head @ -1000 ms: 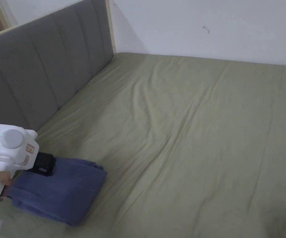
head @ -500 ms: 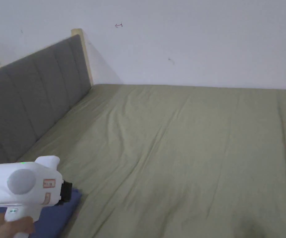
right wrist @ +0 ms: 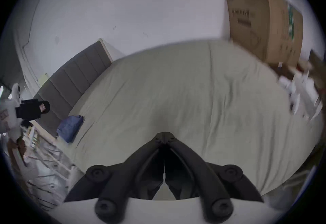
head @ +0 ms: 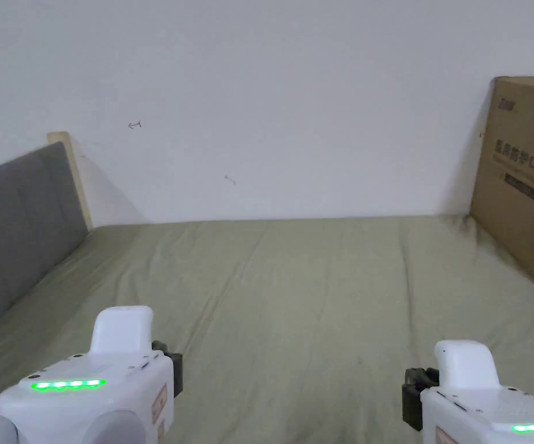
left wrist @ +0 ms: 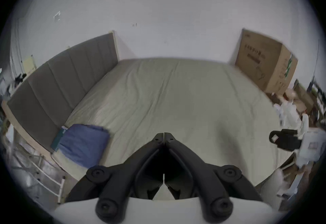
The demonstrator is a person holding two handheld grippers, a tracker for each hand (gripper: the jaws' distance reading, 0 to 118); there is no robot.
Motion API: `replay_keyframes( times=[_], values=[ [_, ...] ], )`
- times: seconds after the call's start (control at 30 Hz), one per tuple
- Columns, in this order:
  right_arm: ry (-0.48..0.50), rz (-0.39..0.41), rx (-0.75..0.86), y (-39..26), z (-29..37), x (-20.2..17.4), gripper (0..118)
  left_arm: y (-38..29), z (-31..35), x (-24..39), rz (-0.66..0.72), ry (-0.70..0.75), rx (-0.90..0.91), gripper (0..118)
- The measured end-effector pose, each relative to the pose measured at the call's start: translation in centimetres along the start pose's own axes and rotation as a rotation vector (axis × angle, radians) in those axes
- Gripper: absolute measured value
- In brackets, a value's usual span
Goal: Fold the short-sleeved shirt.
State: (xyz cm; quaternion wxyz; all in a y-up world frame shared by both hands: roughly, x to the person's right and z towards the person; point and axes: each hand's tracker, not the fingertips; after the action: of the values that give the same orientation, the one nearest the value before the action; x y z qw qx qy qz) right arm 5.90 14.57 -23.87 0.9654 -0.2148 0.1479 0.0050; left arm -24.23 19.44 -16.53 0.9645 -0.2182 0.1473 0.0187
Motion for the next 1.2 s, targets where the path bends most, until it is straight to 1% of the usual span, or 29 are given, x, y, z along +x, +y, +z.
replay_keyframes(
  times=[0.07,0.2,0.23,0.27,0.37,0.5,0.63,0.73,0.77,0.8,0.83,0.87,0.9,0.93,1.0,1.03,1.07,1.1,1.2],
  values=[
    [-0.018,0.013,0.105,1.3,1.9,-0.6,0,0.6,1.6,1.5,-0.025,0.038,0.104,0],
    [-0.079,0.093,0.224,3.9,4.2,-1.7,0,2.0,4.1,3.5,-0.046,0.041,0.244,0],
    [-0.082,0.089,0.239,4.4,4.6,-1.7,0,2.3,4.6,3.8,-0.051,0.036,0.256,0],
    [-0.061,0.069,0.256,5.1,5.0,-1.8,0,2.4,5.3,4.0,-0.034,0.039,0.295,0],
    [-0.039,-0.01,0.288,6.1,5.9,-1.4,0,2.8,6.0,4.7,-0.051,0.049,0.329,0],
    [-0.084,-0.009,0.322,6.2,6.1,-1.2,0,2.3,6.3,5.2,-0.067,0.043,0.354,0],
    [-0.076,-0.044,0.344,6.2,6.4,-1.0,0,2.0,6.0,5.2,-0.045,0.037,0.346,0],
    [-0.112,-0.006,0.344,6.0,6.0,-1.3,0,1.9,5.8,5.1,-0.026,0.033,0.338,0],
    [-0.113,0.002,0.34,6.0,5.9,-1.3,2,2.0,5.6,5.0,-0.02,0.034,0.338,0],
    [-0.109,0.004,0.335,5.9,5.7,-1.4,11,2.1,5.5,5.0,-0.018,0.029,0.339,2],
    [-0.107,0.003,0.327,5.9,5.6,-1.4,22,2.2,5.3,5.1,-0.019,0.044,0.331,11],
    [-0.107,-0.003,0.321,5.8,5.4,-1.4,36,2.3,5.1,5.2,-0.025,0.047,0.323,30],
    [-0.105,-0.008,0.313,5.7,5.2,-1.4,63,2.3,4.7,5.2,-0.028,0.038,0.314,70],
    [-0.102,-0.01,0.312,5.6,5.2,-1.3,63,2.3,4.5,5.2,-0.026,0.031,0.308,80],
    [-0.114,-0.004,0.319,5.4,5.1,-1.5,78,2.1,4.5,5.2,-0.022,0.01,0.318,96],
    [-0.121,0.006,0.328,5.4,5.2,-1.6,95,2.1,4.5,5.3,-0.021,0.015,0.32,111],
    [-0.131,0.02,0.332,5.4,5.1,-1.6,106,2.2,4.3,5.4,-0.022,0.022,0.319,115],
    [-0.138,0.034,0.321,5.5,5.0,-1.6,112,2.2,4.2,5.5,-0.022,0.023,0.318,114],
    [-0.139,0.034,0.315,5.6,4.8,-1.5,112,2.3,3.7,5.2,-0.009,0.008,0.3,114]
  ],
)
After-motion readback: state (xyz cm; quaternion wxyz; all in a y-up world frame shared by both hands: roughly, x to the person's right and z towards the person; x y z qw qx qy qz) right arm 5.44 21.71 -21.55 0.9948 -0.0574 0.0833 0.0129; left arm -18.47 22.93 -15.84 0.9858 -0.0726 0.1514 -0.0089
